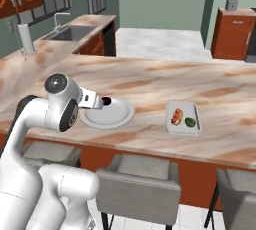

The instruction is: Place one cooked food and one vegetable from the large plate to each tupperware container.

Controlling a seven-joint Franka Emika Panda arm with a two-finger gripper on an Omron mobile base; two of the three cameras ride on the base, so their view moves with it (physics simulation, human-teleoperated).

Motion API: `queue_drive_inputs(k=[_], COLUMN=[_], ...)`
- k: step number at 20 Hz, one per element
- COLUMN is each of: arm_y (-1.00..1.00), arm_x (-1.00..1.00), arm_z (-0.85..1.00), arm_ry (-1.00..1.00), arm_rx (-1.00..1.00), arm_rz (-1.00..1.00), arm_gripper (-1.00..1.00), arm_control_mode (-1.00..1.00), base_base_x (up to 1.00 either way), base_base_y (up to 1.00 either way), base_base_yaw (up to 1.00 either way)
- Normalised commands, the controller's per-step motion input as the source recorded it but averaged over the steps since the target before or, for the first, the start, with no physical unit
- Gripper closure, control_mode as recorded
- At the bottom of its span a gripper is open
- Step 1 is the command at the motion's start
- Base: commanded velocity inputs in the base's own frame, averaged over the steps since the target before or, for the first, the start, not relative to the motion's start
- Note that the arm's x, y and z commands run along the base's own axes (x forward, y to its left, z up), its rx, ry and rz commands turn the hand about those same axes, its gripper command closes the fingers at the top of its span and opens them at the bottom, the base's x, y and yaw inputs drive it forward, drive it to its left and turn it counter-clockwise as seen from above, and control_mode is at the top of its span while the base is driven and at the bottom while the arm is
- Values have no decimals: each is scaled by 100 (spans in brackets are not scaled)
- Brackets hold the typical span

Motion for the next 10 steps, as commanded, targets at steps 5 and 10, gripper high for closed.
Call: queue_drive_inputs(k=[5,10], arm_y=[0,25], arm_x=[0,40], arm_z=[0,0], arm_ry=[0,8], arm_rx=[0,0], arm_rz=[0,0], arm_gripper=[-100,-100], arm_control_mode=[100,-100], base_base_x=[100,60], base_base_y=[50,40], base_base_yaw=[-1,0])
